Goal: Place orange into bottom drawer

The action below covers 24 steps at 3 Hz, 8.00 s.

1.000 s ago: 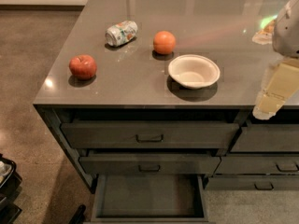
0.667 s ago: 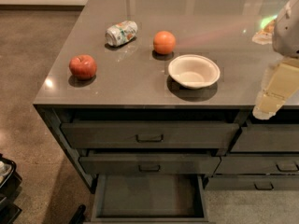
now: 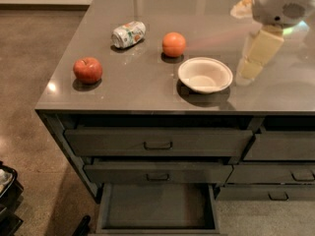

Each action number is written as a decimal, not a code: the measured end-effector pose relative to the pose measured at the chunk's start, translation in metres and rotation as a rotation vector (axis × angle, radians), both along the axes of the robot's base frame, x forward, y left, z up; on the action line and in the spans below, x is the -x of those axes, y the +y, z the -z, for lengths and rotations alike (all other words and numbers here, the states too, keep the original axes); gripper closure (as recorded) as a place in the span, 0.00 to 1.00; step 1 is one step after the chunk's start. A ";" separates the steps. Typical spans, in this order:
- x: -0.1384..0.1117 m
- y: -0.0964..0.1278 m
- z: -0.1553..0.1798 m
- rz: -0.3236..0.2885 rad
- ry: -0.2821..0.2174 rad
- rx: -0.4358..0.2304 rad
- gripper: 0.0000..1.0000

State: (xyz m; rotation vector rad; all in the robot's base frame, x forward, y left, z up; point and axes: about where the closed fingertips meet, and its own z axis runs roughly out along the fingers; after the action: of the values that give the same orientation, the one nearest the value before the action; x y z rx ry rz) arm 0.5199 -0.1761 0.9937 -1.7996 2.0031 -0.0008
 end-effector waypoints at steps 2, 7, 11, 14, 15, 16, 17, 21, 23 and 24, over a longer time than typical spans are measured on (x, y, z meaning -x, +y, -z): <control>-0.083 0.046 -0.024 -0.096 -0.091 -0.081 0.00; -0.218 0.033 0.059 0.006 -0.059 -0.293 0.00; -0.269 0.086 0.129 -0.019 0.026 -0.418 0.00; -0.272 0.095 0.137 -0.024 0.043 -0.446 0.66; -0.272 0.095 0.137 -0.024 0.043 -0.446 0.89; -0.272 0.095 0.137 -0.024 0.043 -0.446 1.00; -0.273 0.098 0.137 -0.024 0.045 -0.434 1.00; -0.186 0.111 0.045 -0.016 0.194 -0.435 1.00; -0.164 0.125 0.046 -0.013 0.258 -0.532 1.00; -0.169 0.137 0.054 -0.017 0.289 -0.522 1.00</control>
Offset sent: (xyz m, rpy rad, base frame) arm 0.0608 0.0355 0.0021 0.0487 -0.0303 0.0835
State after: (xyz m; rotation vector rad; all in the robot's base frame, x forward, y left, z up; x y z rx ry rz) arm 0.6888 -0.0391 0.9398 -1.5353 1.9317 0.7540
